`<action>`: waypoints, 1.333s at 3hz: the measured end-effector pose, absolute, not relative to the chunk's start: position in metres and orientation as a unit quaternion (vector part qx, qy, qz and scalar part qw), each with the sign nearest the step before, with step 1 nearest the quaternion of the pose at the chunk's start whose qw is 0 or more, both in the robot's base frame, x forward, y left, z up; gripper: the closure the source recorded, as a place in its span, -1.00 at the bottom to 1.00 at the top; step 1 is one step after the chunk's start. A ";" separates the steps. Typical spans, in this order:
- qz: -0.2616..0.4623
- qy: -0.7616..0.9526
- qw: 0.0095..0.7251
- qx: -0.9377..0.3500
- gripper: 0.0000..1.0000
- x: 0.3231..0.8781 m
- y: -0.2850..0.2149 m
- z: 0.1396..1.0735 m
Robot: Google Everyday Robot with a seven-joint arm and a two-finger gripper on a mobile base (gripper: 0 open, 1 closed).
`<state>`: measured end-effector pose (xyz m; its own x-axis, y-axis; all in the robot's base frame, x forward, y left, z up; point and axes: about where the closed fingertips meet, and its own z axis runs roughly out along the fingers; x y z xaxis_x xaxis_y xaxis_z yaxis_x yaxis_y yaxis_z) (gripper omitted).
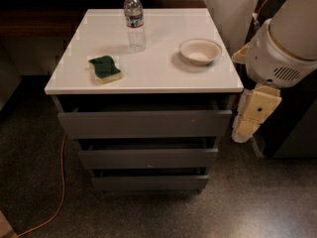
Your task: Place water bottle into top drawer
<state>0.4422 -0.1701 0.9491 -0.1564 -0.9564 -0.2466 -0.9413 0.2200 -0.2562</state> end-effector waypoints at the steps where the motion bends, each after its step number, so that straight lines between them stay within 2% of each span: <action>1: -0.007 0.738 0.184 -0.649 -1.00 0.441 -0.150 0.912; 4: 0.022 0.652 0.243 -0.718 -1.00 0.450 -0.103 0.838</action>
Offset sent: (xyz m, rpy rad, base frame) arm 0.0069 0.0372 -0.0955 0.0413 -0.0290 0.2524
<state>0.4495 -0.1031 0.8375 0.1481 -0.9253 -0.3490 -0.9472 -0.0311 -0.3193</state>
